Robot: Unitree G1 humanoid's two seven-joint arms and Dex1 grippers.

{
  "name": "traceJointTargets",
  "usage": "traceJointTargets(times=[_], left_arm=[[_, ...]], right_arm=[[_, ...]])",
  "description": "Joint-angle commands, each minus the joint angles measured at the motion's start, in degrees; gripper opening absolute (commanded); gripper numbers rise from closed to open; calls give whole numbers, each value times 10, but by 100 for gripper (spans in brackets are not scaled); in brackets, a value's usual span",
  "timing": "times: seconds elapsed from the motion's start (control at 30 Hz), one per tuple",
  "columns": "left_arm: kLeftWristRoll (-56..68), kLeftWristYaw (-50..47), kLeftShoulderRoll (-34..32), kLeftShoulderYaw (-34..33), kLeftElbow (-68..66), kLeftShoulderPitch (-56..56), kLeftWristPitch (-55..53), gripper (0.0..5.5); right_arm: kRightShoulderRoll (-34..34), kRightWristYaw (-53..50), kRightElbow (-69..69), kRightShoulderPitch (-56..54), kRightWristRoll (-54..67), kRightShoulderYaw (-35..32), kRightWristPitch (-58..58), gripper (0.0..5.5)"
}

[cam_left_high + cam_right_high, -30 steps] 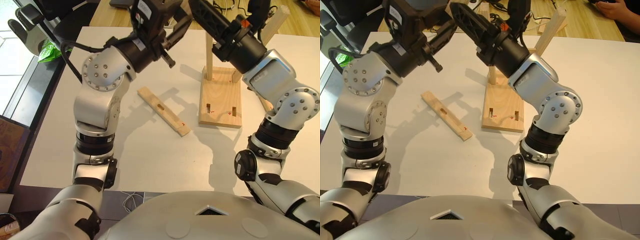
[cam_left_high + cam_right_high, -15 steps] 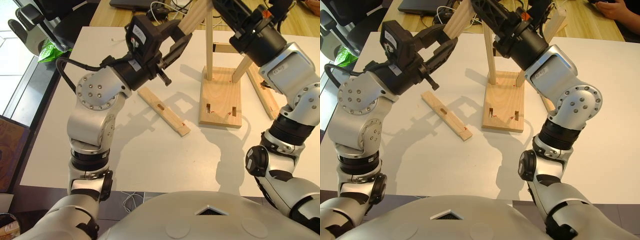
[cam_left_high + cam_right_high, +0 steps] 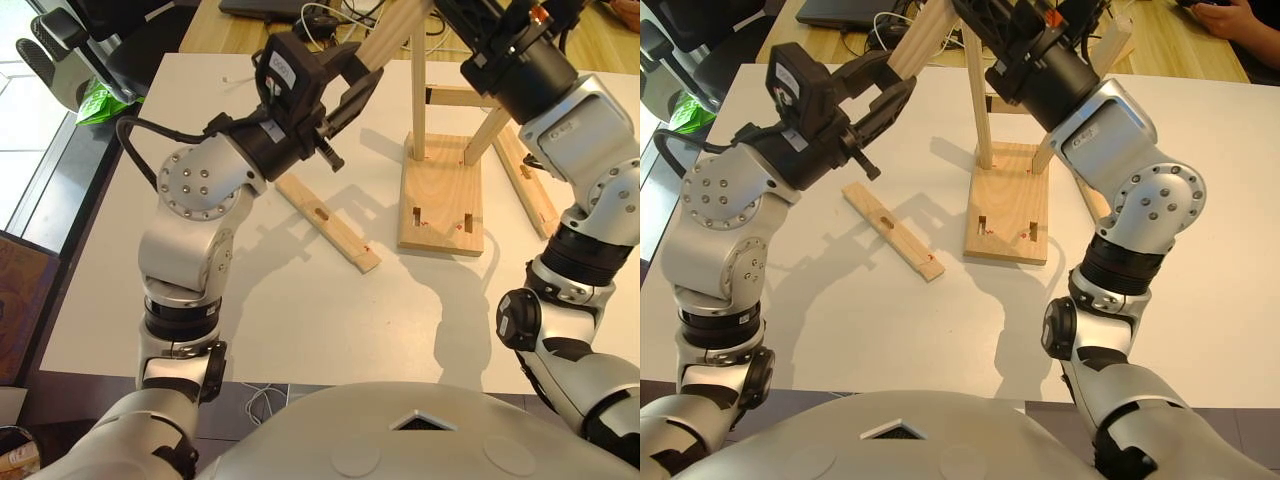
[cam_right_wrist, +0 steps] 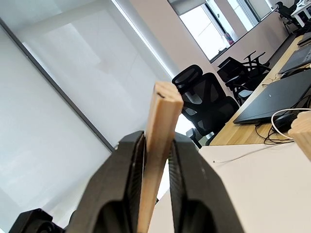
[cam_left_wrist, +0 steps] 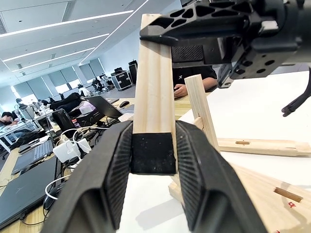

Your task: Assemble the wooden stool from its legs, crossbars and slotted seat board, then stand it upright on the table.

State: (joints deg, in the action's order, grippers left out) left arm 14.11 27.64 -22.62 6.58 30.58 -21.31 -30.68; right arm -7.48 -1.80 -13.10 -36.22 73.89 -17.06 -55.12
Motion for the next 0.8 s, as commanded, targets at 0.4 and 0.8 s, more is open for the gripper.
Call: traceJointTargets(times=[0.4, 0.8], left_arm=[[-30, -1, -6, 21, -21, -13, -2, 179], [-48, -4, -23, 4, 3, 14, -12, 259]], right_arm=[[-11, -1, -12, -10, 22, 10, 20, 40], [-115, 65, -36, 35, -54, 15, 30, 40]])
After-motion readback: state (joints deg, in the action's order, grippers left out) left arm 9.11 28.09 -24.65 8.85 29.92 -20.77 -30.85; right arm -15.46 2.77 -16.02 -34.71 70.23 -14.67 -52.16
